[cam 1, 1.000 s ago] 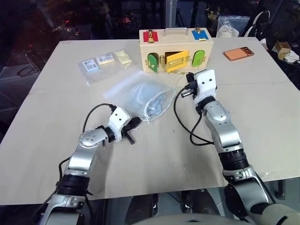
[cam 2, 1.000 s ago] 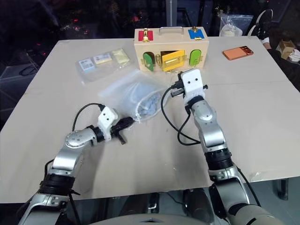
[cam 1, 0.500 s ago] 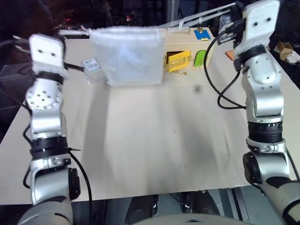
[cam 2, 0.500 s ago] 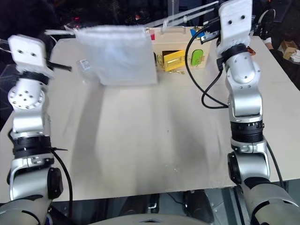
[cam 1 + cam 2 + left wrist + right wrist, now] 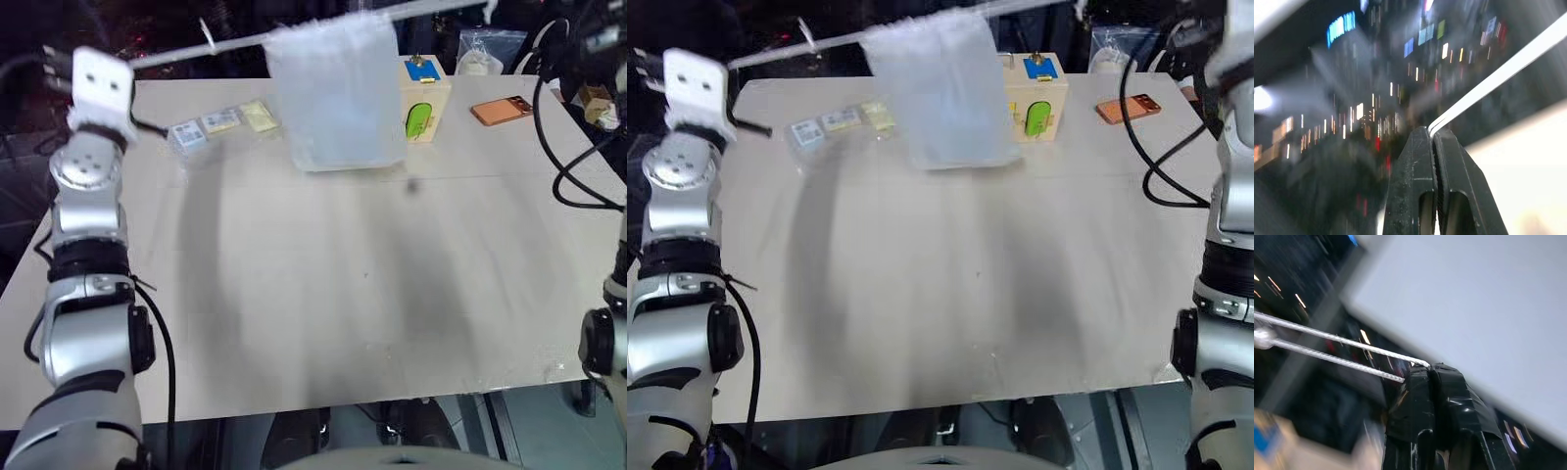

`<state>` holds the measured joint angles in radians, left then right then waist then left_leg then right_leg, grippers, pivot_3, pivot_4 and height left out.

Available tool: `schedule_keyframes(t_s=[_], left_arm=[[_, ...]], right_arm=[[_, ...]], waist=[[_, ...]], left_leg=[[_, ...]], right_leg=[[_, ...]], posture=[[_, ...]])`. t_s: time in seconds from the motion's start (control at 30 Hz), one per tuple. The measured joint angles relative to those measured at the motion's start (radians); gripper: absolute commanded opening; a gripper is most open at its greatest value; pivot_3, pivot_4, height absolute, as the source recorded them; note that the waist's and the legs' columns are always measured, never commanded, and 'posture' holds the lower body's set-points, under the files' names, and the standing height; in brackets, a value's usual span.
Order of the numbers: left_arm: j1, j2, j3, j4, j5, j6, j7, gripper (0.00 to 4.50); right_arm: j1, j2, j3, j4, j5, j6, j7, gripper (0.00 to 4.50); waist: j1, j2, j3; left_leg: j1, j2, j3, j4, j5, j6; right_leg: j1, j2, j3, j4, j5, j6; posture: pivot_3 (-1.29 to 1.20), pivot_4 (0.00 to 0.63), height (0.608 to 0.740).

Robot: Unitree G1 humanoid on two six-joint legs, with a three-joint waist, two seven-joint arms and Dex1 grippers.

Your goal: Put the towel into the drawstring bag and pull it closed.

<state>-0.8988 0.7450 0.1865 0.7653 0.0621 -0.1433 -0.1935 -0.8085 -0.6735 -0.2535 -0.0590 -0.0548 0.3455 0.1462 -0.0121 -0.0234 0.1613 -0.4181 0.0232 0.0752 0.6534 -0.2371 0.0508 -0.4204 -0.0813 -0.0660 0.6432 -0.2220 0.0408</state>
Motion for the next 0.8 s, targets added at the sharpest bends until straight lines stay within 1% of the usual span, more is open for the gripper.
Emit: schedule_keyframes(t_s=[0.07,0.17,0.27,0.37,0.5,0.63,0.67,0.77,0.8], left_arm=[[0.005,0.004,-0.002,0.053,-0.001,-0.007,0.018,0.05],[-0.001,0.004,-0.030,0.082,0.008,-0.039,0.018,0.05],[-0.031,0.000,-0.053,0.107,0.013,-0.063,0.012,0.05],[-0.038,-0.002,-0.080,0.107,0.014,-0.103,-0.032,0.05],[-0.064,-0.011,-0.098,0.123,0.016,-0.110,-0.057,0.05],[-0.101,0.009,-0.099,0.135,0.012,-0.182,-0.088,0.05],[-0.082,0.015,-0.090,0.108,-0.008,-0.196,-0.123,0.05],[0.039,0.016,-0.055,0.004,-0.093,-0.186,-0.239,0.05],[0.112,0.005,-0.039,-0.054,-0.148,-0.146,-0.304,0.05]], right_arm=[[0.090,-0.076,-0.043,0.037,-0.011,-0.026,-0.007,0.00],[0.153,-0.142,-0.044,0.100,-0.020,-0.089,-0.007,0.00],[0.158,-0.176,-0.044,0.148,-0.013,-0.138,-0.006,0.00],[0.157,-0.214,-0.044,0.196,-0.010,-0.167,-0.005,0.00],[0.122,-0.232,-0.057,0.259,0.013,-0.200,0.011,0.00],[0.088,-0.267,-0.058,0.309,0.021,-0.247,0.025,0.00],[0.108,-0.271,-0.076,0.290,0.035,-0.248,0.045,0.00],[0.222,-0.262,-0.135,0.194,0.098,-0.227,0.108,0.00],[0.289,-0.246,-0.151,0.136,0.135,-0.201,0.147,0.00]], waist=[[0.002,0.000,0.000],[0.002,0.000,0.000],[-0.002,0.000,0.000],[-0.002,0.000,0.000],[-0.001,-0.001,0.001],[-0.001,-0.001,0.001],[-0.001,-0.001,0.000],[-0.001,0.000,0.000],[-0.002,0.000,0.000]], left_leg=[[0.000,0.000,0.000,0.000,0.000,0.000],[0.000,0.000,0.001,0.000,0.000,0.000],[0.001,0.000,0.001,0.000,0.000,0.000],[0.002,0.000,0.003,0.000,0.000,0.000],[0.001,0.000,0.005,0.000,0.000,0.000],[0.002,0.000,0.006,0.000,0.000,0.000],[0.002,0.001,0.006,-0.001,0.000,0.000],[0.002,0.002,0.006,-0.001,0.000,0.000],[0.002,0.002,0.007,0.000,0.000,0.000]], right_leg=[[0.000,0.000,0.000,0.000,0.000,0.000],[0.000,0.000,0.001,0.000,0.000,0.000],[0.000,0.000,0.001,0.000,0.000,0.000],[0.000,0.000,0.002,0.000,0.000,0.000],[0.000,0.000,0.002,0.000,0.000,0.000],[0.000,0.000,0.003,-0.001,0.000,0.000],[0.000,0.000,0.003,-0.001,0.000,0.000],[0.000,0.000,0.004,-0.002,0.000,0.000],[0.000,0.000,0.004,-0.001,0.000,0.000]], posture=[[0.00,0.150,0.740],[0.00,0.150,0.740],[0.00,0.150,0.740],[0.00,0.150,0.740],[0.00,0.150,0.740],[0.00,0.150,0.740],[0.00,0.150,0.740],[0.00,0.150,0.740],[0.00,0.150,0.740]])
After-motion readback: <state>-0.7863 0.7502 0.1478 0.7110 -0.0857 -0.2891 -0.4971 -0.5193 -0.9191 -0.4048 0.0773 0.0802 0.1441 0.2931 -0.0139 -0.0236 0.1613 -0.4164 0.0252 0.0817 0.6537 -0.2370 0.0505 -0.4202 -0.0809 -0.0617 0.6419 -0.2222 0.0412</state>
